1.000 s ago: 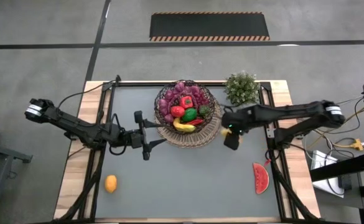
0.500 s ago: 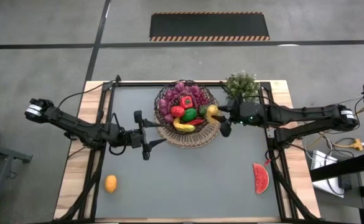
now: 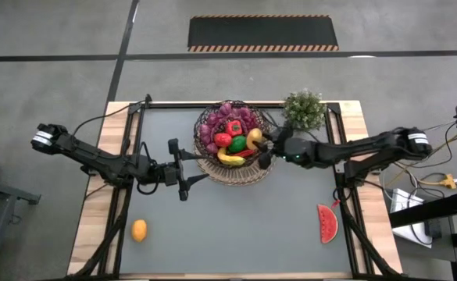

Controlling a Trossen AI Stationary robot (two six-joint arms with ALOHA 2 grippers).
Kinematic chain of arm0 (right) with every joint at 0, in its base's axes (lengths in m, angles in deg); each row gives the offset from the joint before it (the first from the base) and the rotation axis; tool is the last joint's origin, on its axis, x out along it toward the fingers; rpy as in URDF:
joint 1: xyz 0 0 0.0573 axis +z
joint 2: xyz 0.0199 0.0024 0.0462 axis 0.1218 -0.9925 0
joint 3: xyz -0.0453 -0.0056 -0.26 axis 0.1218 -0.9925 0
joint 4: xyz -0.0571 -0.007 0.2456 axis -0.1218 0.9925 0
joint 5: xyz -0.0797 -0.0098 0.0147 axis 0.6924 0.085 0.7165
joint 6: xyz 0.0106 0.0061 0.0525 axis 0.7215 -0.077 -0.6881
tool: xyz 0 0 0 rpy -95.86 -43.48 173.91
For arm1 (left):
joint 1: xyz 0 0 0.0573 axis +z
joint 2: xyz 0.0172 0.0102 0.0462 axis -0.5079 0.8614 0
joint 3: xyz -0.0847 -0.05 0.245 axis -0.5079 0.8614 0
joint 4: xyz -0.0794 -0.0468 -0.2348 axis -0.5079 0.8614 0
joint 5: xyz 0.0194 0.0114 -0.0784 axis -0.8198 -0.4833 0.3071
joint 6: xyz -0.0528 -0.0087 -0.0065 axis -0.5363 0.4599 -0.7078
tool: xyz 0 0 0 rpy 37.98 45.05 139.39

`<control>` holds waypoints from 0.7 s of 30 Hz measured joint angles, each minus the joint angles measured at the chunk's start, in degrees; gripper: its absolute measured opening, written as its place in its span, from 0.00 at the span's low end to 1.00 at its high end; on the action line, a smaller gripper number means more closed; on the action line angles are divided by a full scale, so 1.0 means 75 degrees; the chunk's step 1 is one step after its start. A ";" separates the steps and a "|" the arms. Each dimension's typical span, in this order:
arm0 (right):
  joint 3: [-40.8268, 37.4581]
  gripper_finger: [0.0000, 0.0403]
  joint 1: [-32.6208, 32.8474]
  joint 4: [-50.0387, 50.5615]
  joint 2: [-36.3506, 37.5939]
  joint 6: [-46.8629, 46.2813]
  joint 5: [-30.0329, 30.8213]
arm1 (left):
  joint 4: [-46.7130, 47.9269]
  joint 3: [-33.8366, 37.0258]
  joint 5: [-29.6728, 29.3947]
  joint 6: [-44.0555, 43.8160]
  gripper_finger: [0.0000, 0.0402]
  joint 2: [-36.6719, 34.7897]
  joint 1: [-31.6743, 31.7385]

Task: Build produce basket
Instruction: Put the yellow mango into the basket

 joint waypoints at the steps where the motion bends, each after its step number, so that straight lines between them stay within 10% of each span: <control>1: 0.0000 0.46 -0.0001 -0.0030 -0.0158 -0.0063 0.0017 | 0.0003 0.0000 0.0000 0.0000 0.61 0.0000 -0.0001; 21: 0.0302 0.53 -0.0019 -0.0332 -0.1637 -0.0674 0.0489 | -0.0001 0.0000 0.0000 0.0000 0.61 0.0000 0.0000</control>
